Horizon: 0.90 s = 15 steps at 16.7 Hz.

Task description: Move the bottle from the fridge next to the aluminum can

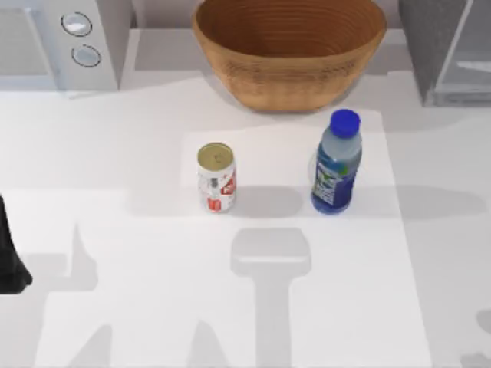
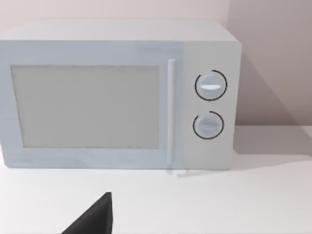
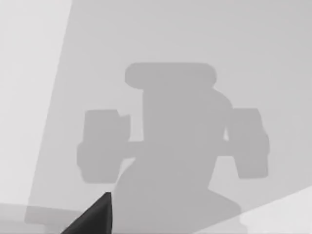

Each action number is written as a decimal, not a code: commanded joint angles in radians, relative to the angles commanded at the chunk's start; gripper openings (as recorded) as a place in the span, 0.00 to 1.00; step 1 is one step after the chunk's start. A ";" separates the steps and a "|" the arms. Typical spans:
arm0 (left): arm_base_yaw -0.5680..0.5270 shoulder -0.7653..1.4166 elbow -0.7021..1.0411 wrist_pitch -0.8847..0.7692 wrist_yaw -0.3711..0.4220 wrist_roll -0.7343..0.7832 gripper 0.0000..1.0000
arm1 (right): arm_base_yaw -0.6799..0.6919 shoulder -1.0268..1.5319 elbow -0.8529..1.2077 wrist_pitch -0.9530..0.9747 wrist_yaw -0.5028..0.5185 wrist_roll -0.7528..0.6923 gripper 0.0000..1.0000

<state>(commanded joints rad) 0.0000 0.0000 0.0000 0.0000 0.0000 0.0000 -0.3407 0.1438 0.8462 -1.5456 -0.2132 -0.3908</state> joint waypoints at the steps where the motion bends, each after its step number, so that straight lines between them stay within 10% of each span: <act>1: 0.000 0.000 0.000 0.000 0.000 0.000 1.00 | -0.087 0.095 0.035 -0.013 -0.045 -0.095 1.00; 15: 0.000 0.000 0.000 0.000 0.000 0.000 1.00 | -1.332 1.530 0.451 0.019 -0.653 -1.518 1.00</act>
<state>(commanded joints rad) 0.0000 0.0000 0.0000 0.0000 0.0000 0.0000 -1.6723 1.6741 1.2969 -1.5263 -0.8667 -1.9088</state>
